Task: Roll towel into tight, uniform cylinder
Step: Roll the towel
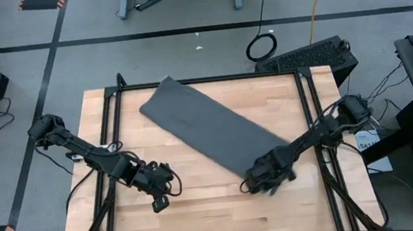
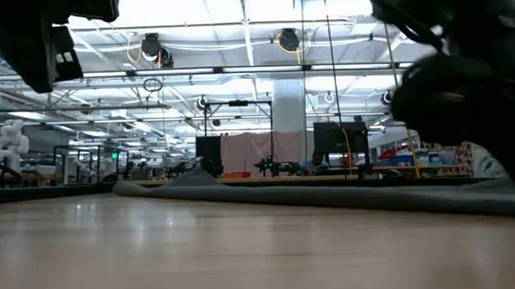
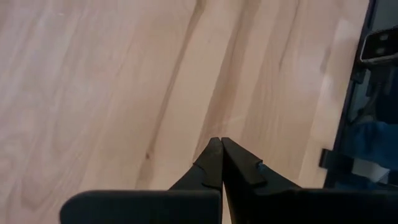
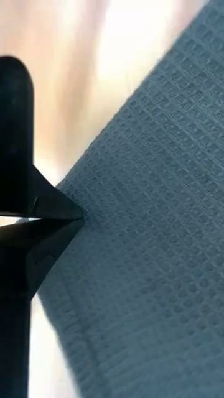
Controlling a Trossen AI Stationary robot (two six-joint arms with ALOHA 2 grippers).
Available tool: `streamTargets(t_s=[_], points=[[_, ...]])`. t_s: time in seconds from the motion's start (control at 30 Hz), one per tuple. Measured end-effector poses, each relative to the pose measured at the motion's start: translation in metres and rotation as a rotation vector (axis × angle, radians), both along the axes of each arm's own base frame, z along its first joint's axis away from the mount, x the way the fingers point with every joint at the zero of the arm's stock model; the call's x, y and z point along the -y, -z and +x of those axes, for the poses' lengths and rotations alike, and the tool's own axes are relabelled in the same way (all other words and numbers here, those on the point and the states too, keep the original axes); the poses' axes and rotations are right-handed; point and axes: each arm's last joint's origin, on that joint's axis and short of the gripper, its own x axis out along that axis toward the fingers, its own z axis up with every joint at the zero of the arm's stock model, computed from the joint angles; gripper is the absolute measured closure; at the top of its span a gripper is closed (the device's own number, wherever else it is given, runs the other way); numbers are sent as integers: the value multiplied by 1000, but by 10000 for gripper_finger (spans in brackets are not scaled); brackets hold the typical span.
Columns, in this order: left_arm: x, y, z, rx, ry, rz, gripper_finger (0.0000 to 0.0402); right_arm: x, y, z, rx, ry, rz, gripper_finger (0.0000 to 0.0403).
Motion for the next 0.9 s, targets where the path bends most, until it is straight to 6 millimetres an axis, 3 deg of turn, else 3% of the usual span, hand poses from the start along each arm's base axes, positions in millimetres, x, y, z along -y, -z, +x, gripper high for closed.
streamTargets(t_s=[0.2,0.4,0.5,0.7,0.9], points=[[-1,1,-1,-4,-9,21,398,-34,-1,62,165,89,54,403],[-1,1,-1,-3,-19,24,398,-52,-25,106,243,-74,-14,403],[-1,1,-1,-11,-45,12,398,-52,-49,113,262,-147,-57,403],[1,1,-3,-17,-72,1,398,-32,-92,101,113,-319,-162,403],[3,0,-4,36,-102,80,398,-3,-100,87,-85,-467,-309,403]])
